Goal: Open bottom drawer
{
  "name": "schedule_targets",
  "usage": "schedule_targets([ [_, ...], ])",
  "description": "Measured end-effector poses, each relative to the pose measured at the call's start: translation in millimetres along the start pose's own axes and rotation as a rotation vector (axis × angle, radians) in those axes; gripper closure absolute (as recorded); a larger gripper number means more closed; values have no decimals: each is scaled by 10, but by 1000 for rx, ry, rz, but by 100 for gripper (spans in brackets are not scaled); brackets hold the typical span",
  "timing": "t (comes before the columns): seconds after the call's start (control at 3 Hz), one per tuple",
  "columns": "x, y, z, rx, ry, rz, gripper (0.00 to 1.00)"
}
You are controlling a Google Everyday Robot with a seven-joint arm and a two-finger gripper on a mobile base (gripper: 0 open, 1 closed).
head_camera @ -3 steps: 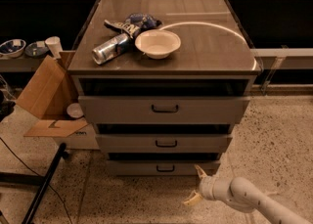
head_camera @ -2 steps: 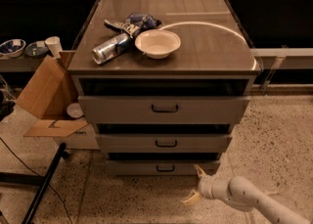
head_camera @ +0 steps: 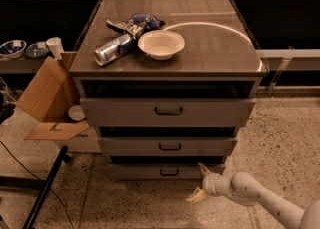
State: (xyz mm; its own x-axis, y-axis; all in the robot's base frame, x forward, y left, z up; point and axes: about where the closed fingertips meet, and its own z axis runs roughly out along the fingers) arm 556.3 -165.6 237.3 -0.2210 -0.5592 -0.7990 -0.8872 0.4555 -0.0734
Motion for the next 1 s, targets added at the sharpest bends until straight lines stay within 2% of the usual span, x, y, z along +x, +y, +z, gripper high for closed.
schedule_targets([
  [1.0,-6,-551,225,10,91,-52,0],
])
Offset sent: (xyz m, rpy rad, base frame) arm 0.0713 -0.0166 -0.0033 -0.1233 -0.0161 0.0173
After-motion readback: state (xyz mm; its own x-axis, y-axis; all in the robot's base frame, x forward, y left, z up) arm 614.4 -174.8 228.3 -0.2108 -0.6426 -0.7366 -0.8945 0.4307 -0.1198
